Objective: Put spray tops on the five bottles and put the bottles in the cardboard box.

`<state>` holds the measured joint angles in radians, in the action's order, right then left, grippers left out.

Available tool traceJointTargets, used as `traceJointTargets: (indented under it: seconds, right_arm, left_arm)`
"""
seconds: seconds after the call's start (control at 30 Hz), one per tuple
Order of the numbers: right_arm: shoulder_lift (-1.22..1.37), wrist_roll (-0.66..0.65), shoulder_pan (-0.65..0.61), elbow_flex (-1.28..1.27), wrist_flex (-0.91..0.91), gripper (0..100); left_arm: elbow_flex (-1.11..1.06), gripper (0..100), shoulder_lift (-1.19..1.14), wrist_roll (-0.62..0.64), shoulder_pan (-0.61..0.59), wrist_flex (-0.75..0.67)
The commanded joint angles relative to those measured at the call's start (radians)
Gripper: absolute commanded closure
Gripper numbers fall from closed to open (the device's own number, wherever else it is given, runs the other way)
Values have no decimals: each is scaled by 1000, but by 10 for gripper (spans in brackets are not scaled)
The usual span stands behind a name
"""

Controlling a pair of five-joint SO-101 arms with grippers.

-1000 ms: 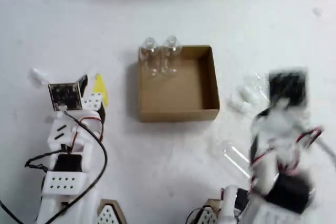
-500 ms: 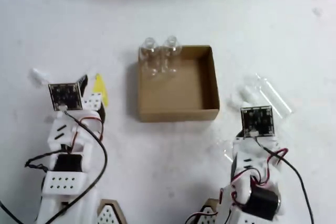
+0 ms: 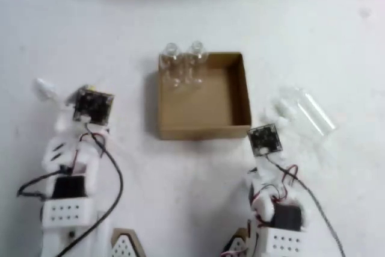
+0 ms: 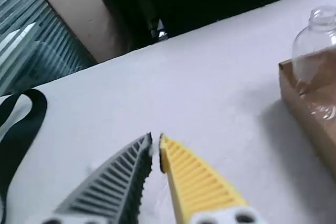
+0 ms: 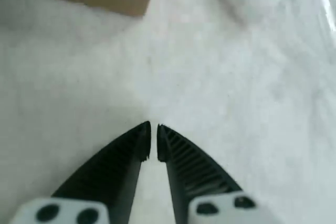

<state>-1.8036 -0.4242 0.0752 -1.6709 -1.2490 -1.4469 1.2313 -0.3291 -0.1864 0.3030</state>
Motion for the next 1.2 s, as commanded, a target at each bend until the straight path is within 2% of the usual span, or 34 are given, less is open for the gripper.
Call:
traceJointTargets:
  seconds: [0.0,0.13,0.33,0.53,0.73,0.9,1.1,1.17]
  right_arm:
    - [4,-8,-10,-20,8,982]
    - [7,-9,-13,-20,8,982]
    - [7,-9,-13,-20,8,982]
    - [7,-12,-12,-20,8,982]
    - [7,-12,-12,-20,8,982]
    - [7,-12,-12,-20,8,982]
    - [7,-12,-12,-20,8,982]
    - [7,-12,-12,-20,8,982]
  left_arm:
    - [61,970,139,-48,-116,121]
    - [57,970,326,-48,-219,270]
    - [77,970,631,-55,-438,502]
    - [101,969,588,-55,-647,631]
    - [95,969,593,-48,-774,867]
    - [95,966,593,-54,-872,916]
    - [89,966,593,-54,-1116,924]
    - [89,968,593,-55,-1112,956]
